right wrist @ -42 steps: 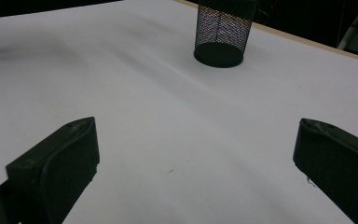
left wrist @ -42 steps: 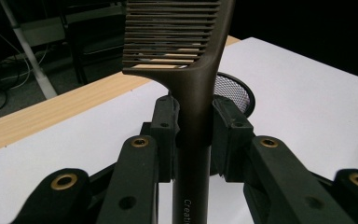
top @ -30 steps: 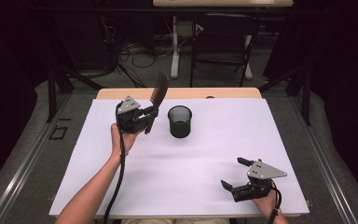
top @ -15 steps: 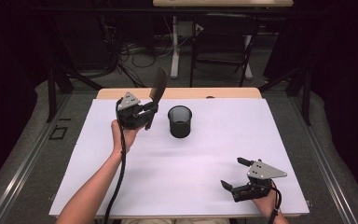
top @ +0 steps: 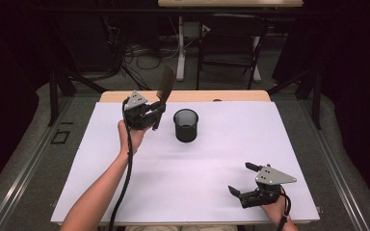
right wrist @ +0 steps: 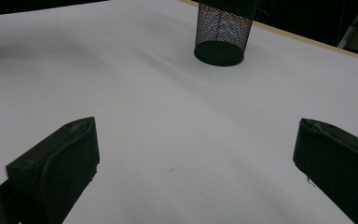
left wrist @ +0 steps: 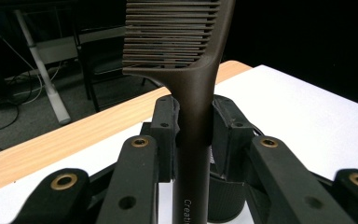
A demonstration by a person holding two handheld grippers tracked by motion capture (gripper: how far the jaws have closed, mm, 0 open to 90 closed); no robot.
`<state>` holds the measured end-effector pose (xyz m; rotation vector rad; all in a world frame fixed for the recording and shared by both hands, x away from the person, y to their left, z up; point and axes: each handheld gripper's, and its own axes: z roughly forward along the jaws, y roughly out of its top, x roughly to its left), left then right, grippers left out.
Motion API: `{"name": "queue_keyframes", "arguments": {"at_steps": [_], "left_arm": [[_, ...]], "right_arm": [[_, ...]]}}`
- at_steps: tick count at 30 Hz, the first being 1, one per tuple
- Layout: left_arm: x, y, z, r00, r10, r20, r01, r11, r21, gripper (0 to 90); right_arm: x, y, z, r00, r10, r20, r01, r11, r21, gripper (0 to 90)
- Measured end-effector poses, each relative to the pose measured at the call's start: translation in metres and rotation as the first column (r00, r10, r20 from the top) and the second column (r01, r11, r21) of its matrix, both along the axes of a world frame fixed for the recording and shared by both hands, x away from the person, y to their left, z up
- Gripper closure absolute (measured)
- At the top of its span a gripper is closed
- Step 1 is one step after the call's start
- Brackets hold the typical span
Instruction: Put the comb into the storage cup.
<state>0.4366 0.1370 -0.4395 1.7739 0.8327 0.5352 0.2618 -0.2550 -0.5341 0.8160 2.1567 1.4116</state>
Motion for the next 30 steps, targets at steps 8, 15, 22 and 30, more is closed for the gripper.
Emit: {"name": "queue_keyframes", "arguments": {"at_steps": [8,15,22,30], "left_arm": [[0.004,-0.004,0.004,0.9999,0.004,0.010,-0.004,1.0000,-0.006,72.5],[0.008,-0.006,0.002,0.9999,0.008,0.010,-0.007,0.9999,-0.012,72.5],[0.011,-0.008,0.004,0.9998,0.014,0.014,-0.014,0.9997,-0.020,72.5],[0.014,-0.013,0.003,0.9997,0.019,0.017,-0.019,0.9995,-0.026,72.5]], "right_arm": [[0.000,0.000,0.000,1.0000,0.000,0.000,0.000,1.000,-0.001,0.0],[0.000,0.000,0.000,1.0000,-0.002,0.000,0.002,1.000,0.001,0.0],[0.000,0.000,0.000,1.0000,-0.001,-0.001,0.001,1.000,0.001,0.0],[0.000,-0.001,0.000,1.0000,-0.003,0.001,0.003,1.000,0.001,0.0]]}}
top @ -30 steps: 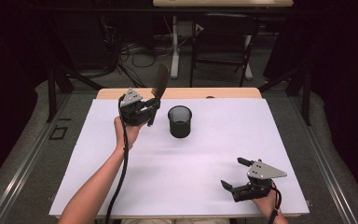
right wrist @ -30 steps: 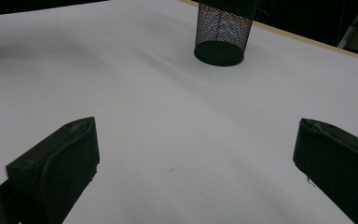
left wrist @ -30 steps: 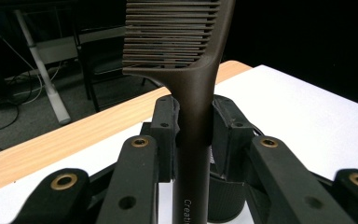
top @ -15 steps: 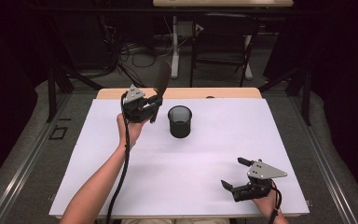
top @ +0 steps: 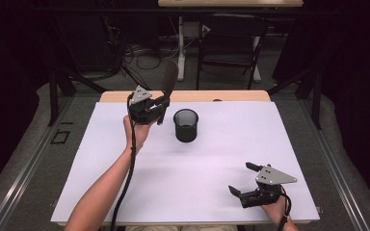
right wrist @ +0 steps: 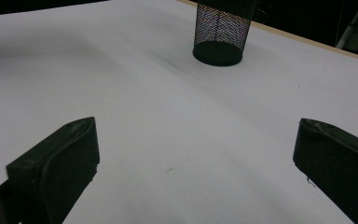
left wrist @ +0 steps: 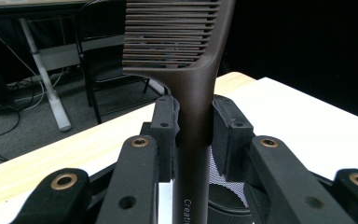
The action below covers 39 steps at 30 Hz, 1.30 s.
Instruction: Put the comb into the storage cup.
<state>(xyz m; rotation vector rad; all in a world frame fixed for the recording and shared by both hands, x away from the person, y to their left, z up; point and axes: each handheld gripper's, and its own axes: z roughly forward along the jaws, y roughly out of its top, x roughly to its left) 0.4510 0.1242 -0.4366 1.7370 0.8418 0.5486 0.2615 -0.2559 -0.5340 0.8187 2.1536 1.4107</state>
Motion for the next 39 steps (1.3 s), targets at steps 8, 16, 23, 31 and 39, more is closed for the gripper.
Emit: {"name": "queue_keyframes", "arguments": {"at_steps": [8,16,23,31,39], "left_arm": [[0.003,-0.004,-0.001,1.0000,0.003,0.002,-0.003,1.0000,-0.002,72.5],[0.005,-0.008,-0.001,0.9999,0.011,0.013,-0.011,0.9999,-0.010,72.5],[0.008,-0.011,-0.001,0.9995,0.014,0.028,-0.014,0.9997,-0.019,72.5],[0.010,-0.013,-0.001,0.9994,0.016,0.030,-0.015,0.9995,-0.028,72.4],[0.011,-0.019,0.001,0.9994,-0.001,0.034,0.002,0.9996,-0.029,72.4]], "right_arm": [[0.000,0.000,0.000,1.0000,-0.003,0.006,0.003,1.000,0.001,0.0],[0.000,0.000,0.000,1.0000,-0.004,0.006,0.004,1.000,0.003,0.0],[0.000,0.000,0.000,1.0000,-0.004,0.006,0.004,1.000,0.004,0.0],[0.000,-0.001,0.000,1.0000,-0.004,0.006,0.004,1.000,0.002,0.0],[0.000,0.000,0.000,1.0000,-0.003,0.007,0.003,1.000,-0.001,0.0]]}}
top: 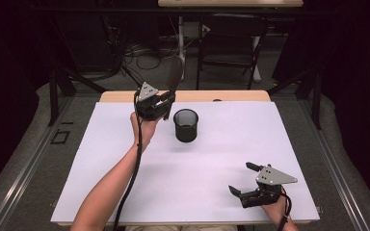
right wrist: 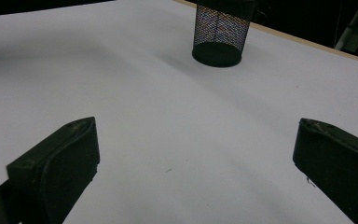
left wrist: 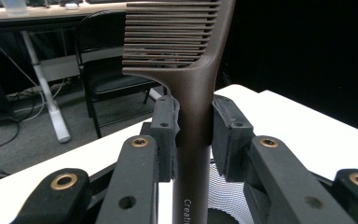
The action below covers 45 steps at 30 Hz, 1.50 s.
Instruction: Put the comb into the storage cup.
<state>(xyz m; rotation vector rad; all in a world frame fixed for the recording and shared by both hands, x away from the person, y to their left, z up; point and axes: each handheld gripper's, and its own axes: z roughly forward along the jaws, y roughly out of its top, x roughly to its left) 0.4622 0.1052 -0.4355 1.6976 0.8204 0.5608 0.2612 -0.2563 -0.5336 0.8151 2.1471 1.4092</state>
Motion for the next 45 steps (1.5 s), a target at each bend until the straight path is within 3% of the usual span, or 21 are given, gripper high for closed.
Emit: {"name": "queue_keyframes", "arguments": {"at_steps": [29,45], "left_arm": [[0.002,-0.017,0.012,0.9981,-0.061,0.012,0.061,0.9979,0.025,72.5],[0.005,-0.023,0.011,0.9949,-0.099,0.021,0.098,0.9949,0.024,72.5]], "right_arm": [[0.000,0.001,0.000,1.0000,0.007,0.001,-0.007,1.000,-0.001,0.2],[0.000,0.002,0.000,0.9999,0.013,-0.005,-0.013,1.000,-0.005,0.1]]}}
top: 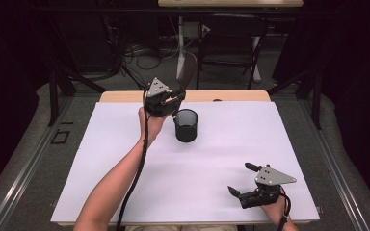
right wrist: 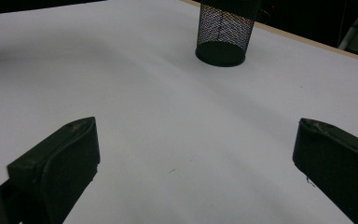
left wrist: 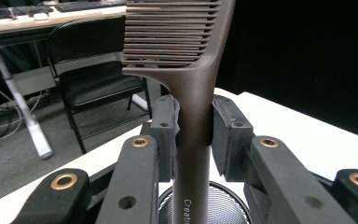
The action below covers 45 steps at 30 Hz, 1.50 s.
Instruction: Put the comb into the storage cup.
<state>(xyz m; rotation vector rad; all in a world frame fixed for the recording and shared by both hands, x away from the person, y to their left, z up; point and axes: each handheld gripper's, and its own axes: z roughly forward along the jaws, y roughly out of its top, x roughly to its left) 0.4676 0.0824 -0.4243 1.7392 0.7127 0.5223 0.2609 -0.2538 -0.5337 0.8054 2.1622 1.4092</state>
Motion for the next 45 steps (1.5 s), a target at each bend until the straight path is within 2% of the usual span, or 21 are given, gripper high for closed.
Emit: {"name": "queue_keyframes", "arguments": {"at_steps": [33,45], "left_arm": [[0.009,-0.014,-0.009,0.9961,-0.086,0.021,0.086,0.9960,0.024,72.4],[0.013,-0.019,-0.016,0.9955,-0.094,0.012,0.093,0.9946,0.044,72.4]], "right_arm": [[0.000,0.000,-0.001,0.9999,0.007,-0.009,-0.007,1.000,0.001,0.1],[0.000,-0.001,0.000,0.9999,0.005,-0.013,-0.005,1.000,0.001,0.1]]}}
